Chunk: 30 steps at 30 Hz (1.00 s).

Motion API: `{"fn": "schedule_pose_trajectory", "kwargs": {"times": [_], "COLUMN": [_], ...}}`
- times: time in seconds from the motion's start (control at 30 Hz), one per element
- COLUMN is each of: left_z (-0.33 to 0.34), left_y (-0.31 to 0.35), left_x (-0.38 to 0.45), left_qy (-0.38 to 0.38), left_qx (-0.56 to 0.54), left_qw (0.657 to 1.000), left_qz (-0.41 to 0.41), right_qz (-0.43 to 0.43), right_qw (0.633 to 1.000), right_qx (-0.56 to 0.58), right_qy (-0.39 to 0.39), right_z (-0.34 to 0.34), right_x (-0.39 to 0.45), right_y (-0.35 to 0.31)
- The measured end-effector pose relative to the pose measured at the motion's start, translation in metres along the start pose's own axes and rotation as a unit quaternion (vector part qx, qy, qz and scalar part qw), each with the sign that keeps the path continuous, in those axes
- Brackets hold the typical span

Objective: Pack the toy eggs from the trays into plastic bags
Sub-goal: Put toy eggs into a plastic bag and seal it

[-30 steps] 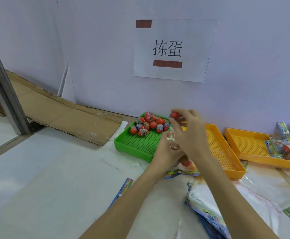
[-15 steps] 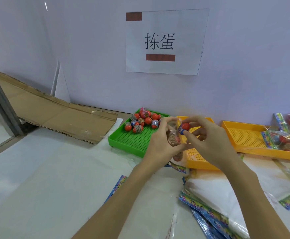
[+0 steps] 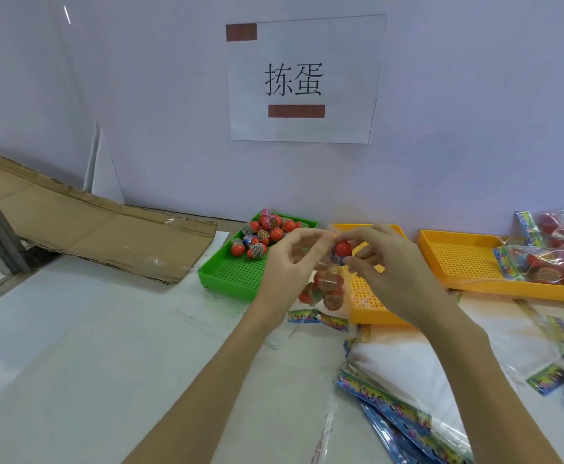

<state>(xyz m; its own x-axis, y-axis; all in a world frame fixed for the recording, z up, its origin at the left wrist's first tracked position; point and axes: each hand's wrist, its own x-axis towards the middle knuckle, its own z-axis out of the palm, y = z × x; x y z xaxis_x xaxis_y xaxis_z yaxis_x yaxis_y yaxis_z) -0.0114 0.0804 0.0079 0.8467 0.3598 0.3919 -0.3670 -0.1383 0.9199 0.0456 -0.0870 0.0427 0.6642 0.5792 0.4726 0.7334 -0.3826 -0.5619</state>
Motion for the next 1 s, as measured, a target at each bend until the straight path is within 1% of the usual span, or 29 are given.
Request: {"fn": "schedule_pose_trajectory", "kwargs": {"times": [0.1, 0.2, 0.3, 0.37, 0.47, 0.5, 0.57, 0.63, 0.67, 0.73, 0.8, 0.83, 0.87, 0.93, 1.0], "left_z": [-0.001, -0.002, 0.000, 0.003, 0.004, 0.004, 0.003, 0.003, 0.003, 0.001, -0.003, -0.006, -0.008, -0.011, -0.014], "left_y": [-0.007, -0.011, -0.007, -0.006, -0.003, -0.001, 0.000, 0.000, 0.001, 0.002, 0.001, 0.000, -0.002, -0.005, -0.009], "left_x": [0.004, 0.007, 0.005, 0.004, 0.003, 0.002, 0.001, 0.001, 0.002, 0.003, 0.005, 0.006, 0.006, 0.008, 0.009], "left_qy": [0.074, 0.106, 0.111, 0.111, 0.111, 0.112, 0.109, 0.104, 0.098, 0.081, 0.072, 0.074, 0.080, 0.096, 0.109], "left_qx": [0.049, 0.020, -0.041, -0.061, -0.091, -0.115, -0.146, -0.135, -0.128, -0.115, -0.068, -0.039, -0.015, 0.008, 0.020], "left_qw": [0.996, 0.994, 0.993, 0.992, 0.988, 0.984, 0.979, 0.981, 0.983, 0.987, 0.995, 0.996, 0.997, 0.995, 0.994], "left_qz": [0.012, 0.011, -0.011, -0.026, -0.061, -0.077, -0.093, -0.092, -0.089, -0.073, -0.032, -0.009, 0.007, 0.019, 0.023], "right_qz": [-0.022, -0.027, -0.035, -0.046, -0.035, -0.025, 0.001, 0.021, 0.029, 0.034, 0.020, 0.009, -0.003, -0.006, 0.004], "right_qw": [1.000, 0.999, 0.996, 0.992, 0.990, 0.992, 0.997, 0.999, 0.999, 0.998, 0.998, 0.999, 0.999, 0.998, 0.996], "right_qx": [-0.008, -0.035, -0.063, -0.072, -0.051, -0.032, -0.013, -0.019, -0.015, -0.004, -0.006, 0.003, 0.021, 0.042, -0.006], "right_qy": [-0.008, 0.019, 0.060, 0.091, 0.123, 0.118, 0.072, 0.024, 0.022, 0.049, 0.063, 0.053, 0.034, -0.035, -0.090], "right_z": [0.007, 0.009, 0.011, 0.013, 0.016, 0.017, 0.018, 0.020, 0.020, 0.020, 0.021, 0.021, 0.021, 0.020, 0.023], "right_x": [0.000, 0.001, 0.002, 0.001, 0.000, 0.000, -0.001, -0.001, -0.001, -0.002, -0.001, -0.001, -0.001, -0.001, -0.001], "right_y": [-0.006, -0.008, -0.012, -0.015, -0.021, -0.021, -0.020, -0.018, -0.017, -0.016, -0.017, -0.018, -0.018, -0.018, -0.017]}}
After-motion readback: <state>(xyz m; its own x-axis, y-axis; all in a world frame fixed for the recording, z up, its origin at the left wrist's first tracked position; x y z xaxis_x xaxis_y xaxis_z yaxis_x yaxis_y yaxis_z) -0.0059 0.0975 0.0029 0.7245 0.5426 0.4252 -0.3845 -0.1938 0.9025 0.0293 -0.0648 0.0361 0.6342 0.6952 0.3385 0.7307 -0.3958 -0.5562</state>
